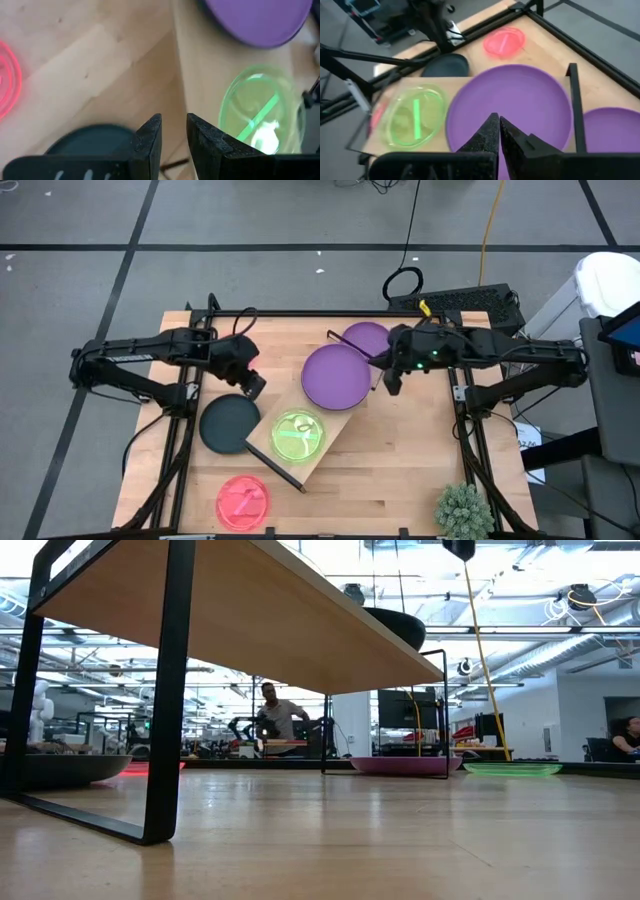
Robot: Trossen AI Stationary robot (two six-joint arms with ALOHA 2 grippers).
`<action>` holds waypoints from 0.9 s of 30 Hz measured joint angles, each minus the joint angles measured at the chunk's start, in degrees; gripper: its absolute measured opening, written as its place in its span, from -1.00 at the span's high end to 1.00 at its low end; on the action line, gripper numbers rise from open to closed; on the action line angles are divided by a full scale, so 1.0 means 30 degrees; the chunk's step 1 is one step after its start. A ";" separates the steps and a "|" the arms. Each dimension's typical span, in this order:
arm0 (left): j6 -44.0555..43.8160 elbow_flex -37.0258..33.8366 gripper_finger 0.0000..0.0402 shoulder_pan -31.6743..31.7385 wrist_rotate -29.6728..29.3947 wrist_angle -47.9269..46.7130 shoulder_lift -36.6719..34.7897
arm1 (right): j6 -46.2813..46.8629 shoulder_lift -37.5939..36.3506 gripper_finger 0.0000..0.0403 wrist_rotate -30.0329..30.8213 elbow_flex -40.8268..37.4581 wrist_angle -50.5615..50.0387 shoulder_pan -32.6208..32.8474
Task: Place and stack plates onto a shelf
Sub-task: Stack the top pink plate on top of the green plate on the shelf
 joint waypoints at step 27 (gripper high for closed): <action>0.6071 -0.5401 0.44 0.4643 0.2132 -0.3903 0.0004 | 0.7205 -0.0192 1.00 0.1586 -0.5126 1.0458 0.6859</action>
